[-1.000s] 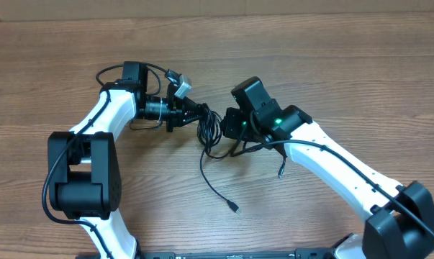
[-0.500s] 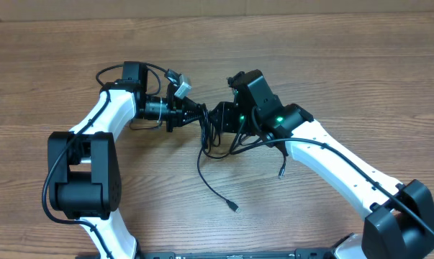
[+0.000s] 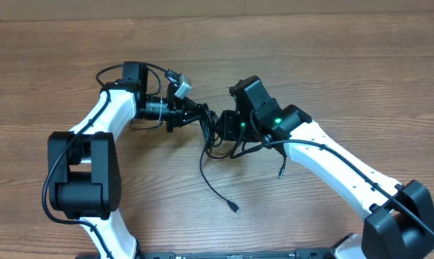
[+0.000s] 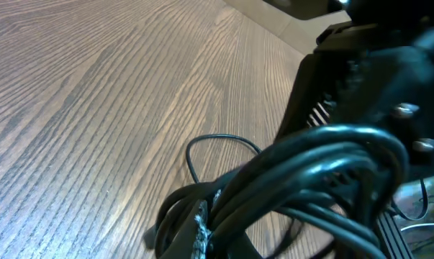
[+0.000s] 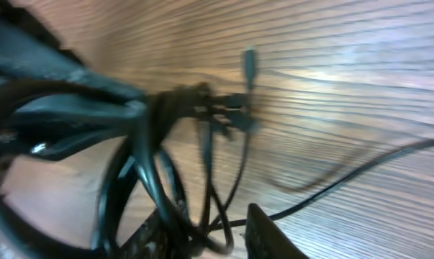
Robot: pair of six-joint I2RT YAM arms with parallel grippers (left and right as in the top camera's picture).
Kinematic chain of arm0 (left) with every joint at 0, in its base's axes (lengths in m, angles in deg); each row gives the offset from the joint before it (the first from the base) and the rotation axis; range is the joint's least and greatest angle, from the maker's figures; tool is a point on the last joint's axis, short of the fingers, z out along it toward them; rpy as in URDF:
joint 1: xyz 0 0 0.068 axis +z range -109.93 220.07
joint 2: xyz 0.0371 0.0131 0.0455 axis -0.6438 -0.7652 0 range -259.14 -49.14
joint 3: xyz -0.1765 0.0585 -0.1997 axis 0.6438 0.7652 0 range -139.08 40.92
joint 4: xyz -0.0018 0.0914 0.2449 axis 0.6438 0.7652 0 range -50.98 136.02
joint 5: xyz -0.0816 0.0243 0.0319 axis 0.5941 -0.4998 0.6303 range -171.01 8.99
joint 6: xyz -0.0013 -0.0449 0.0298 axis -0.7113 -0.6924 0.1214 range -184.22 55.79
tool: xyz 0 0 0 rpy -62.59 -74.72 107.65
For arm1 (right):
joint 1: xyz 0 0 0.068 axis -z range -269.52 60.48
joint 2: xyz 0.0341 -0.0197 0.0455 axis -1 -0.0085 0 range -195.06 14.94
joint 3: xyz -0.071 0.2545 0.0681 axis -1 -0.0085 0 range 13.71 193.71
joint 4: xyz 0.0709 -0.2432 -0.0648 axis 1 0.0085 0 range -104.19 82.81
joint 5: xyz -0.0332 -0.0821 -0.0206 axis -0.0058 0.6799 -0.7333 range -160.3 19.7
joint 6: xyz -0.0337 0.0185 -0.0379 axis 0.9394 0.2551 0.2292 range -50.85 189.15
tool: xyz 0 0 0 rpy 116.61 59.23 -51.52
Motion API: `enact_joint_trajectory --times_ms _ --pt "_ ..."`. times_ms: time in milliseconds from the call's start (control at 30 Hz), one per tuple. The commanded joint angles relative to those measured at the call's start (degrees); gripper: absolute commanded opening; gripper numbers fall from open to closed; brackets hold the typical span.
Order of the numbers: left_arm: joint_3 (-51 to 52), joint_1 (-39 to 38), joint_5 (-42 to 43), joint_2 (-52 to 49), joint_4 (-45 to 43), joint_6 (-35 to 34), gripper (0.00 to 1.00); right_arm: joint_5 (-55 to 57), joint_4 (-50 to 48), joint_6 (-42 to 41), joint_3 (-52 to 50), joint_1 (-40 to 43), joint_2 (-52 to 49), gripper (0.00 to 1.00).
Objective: Untangle cables
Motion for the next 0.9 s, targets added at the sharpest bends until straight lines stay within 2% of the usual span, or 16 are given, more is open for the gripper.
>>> enact_joint_trajectory --times_ms 0,167,633,667,733,767,867 --pt "-0.07 -0.44 2.25 -0.48 -0.02 1.27 0.04 4.96 -0.33 0.24 0.09 -0.22 -0.28 0.27" --pt "-0.07 -0.44 2.25 -0.48 -0.02 1.27 0.04 5.07 -3.65 0.24 -1.81 -0.22 -0.28 0.23" --pt "-0.07 -0.44 2.23 -0.48 -0.04 1.27 0.04 6.01 -11.34 0.48 -2.60 -0.22 -5.84 0.30" --pt "-0.07 -0.44 2.23 -0.48 -0.04 1.27 0.04 5.99 -11.74 0.48 -2.60 -0.22 -6.40 0.28" --pt "-0.07 -0.42 2.23 -0.48 -0.02 1.27 0.04 6.01 -12.11 0.46 -2.60 -0.20 -6.93 0.07" --pt "-0.07 -0.42 2.23 -0.48 -0.02 1.27 0.04 5.99 -12.72 0.46 -2.56 -0.04 -6.86 0.04" --pt "-0.07 -0.42 2.23 -0.48 -0.04 1.27 0.04 5.97 -14.29 0.46 -2.45 0.42 -6.03 0.04"
